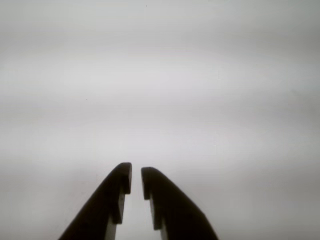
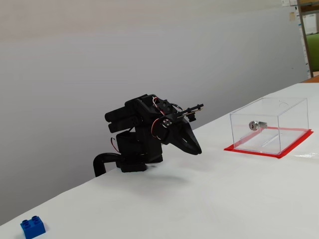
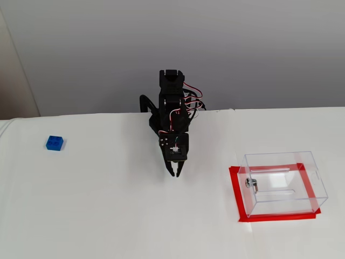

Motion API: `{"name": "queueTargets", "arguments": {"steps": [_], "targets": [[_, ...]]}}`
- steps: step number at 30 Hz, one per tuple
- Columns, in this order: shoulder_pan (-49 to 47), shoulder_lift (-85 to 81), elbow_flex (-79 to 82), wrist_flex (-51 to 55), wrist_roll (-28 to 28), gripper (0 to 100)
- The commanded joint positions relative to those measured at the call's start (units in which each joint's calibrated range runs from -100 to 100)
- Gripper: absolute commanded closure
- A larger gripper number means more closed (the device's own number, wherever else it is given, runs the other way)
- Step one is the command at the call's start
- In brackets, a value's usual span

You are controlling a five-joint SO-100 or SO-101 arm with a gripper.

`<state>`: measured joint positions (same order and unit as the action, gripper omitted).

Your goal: Pick the blue lego brick and place it into the transparent box

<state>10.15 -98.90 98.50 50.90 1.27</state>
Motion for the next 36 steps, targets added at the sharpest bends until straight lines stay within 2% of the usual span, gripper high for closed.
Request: {"name": "queueTargets", "arguments": {"steps": [1,18,27,36], "targets": [[-0.35,-0.08,-1.03,-0.51,-0.23,97],[2.90,1.53,-14.50,3.06,-0.23,97],[3.20,25.97,-34.39,6.11,-0.12,97],[9.85,33.27,-49.13,6.02,-0.12,97]]}}
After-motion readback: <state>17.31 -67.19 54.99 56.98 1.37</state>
